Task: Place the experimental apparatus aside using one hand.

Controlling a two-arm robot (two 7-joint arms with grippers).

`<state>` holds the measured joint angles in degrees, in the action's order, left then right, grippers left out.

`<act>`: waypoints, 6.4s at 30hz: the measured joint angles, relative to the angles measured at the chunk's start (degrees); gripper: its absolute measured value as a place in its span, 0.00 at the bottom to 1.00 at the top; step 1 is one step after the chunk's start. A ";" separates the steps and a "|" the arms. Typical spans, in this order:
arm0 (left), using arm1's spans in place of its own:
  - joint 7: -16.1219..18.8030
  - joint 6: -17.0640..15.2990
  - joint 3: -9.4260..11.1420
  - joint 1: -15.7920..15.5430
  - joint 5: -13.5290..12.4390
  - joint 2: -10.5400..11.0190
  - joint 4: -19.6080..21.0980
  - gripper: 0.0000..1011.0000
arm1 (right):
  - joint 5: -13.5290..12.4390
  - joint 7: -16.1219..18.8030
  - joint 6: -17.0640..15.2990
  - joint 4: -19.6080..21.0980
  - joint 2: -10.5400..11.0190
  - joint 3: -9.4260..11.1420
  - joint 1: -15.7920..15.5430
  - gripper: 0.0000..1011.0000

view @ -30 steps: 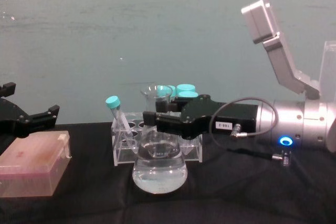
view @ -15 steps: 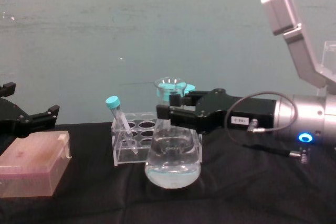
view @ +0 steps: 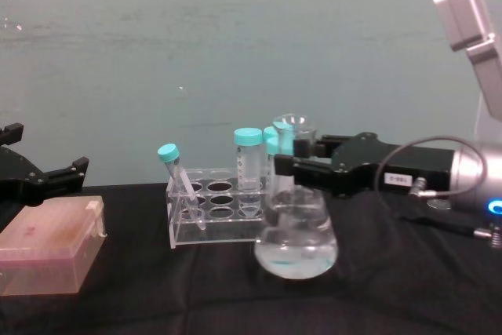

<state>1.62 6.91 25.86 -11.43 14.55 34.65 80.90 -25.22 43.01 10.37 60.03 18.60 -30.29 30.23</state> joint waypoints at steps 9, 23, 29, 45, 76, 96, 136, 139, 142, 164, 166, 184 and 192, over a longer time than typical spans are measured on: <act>0.00 0.00 0.00 0.00 0.00 0.00 0.00 0.99 | 0.01 -2.43 -0.14 1.15 1.37 1.49 -0.85 0.45; 0.00 0.00 0.00 0.00 0.00 0.00 0.00 0.99 | 2.90 -8.61 -0.23 3.62 2.91 4.36 -3.14 0.45; 0.00 0.00 0.00 0.00 0.00 0.00 0.00 0.99 | 3.82 -11.10 -1.37 4.43 3.24 5.89 -4.28 0.45; 0.00 0.00 0.00 0.00 0.01 0.00 0.00 0.99 | 5.79 -16.97 -4.48 5.91 3.43 10.66 -6.43 0.45; 0.00 0.00 0.00 0.00 0.01 0.00 0.00 0.99 | 7.33 -20.71 -6.82 6.56 2.72 16.54 -8.93 0.45; 0.00 0.00 0.00 0.00 0.00 0.00 0.00 0.99 | 8.02 -20.66 -7.61 5.66 1.87 17.48 -8.97 0.45; 0.00 0.00 0.00 0.00 0.00 0.00 0.00 0.99 | 9.29 -20.30 -8.63 4.60 1.71 17.37 -8.27 0.45; 0.00 0.00 0.00 0.00 0.00 0.00 0.00 0.99 | 9.29 -20.31 -8.61 4.60 1.72 17.35 -8.28 0.45; 0.00 0.00 0.00 0.00 0.00 0.00 0.00 0.99 | 9.29 -20.32 -8.59 4.60 1.72 17.34 -8.29 0.45; 0.00 0.00 0.00 0.00 0.00 0.00 0.00 0.99 | 9.35 -20.37 -8.59 4.59 1.72 17.31 -8.34 0.99; 0.00 0.00 0.00 0.00 0.00 0.00 0.00 0.99 | 9.35 -20.36 -8.57 4.60 1.72 17.31 -8.34 0.99; 0.00 0.00 0.00 0.00 0.00 0.00 0.00 0.99 | 11.12 -21.95 -8.98 6.63 1.91 17.12 -9.32 0.99; 0.00 0.00 0.00 0.00 0.00 0.00 0.00 0.99 | 12.00 -23.05 -9.22 8.70 2.07 17.82 -10.69 0.99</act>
<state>1.62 6.91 25.86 -11.43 14.54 34.65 80.90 -13.21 19.95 1.15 68.73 20.67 -12.47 19.54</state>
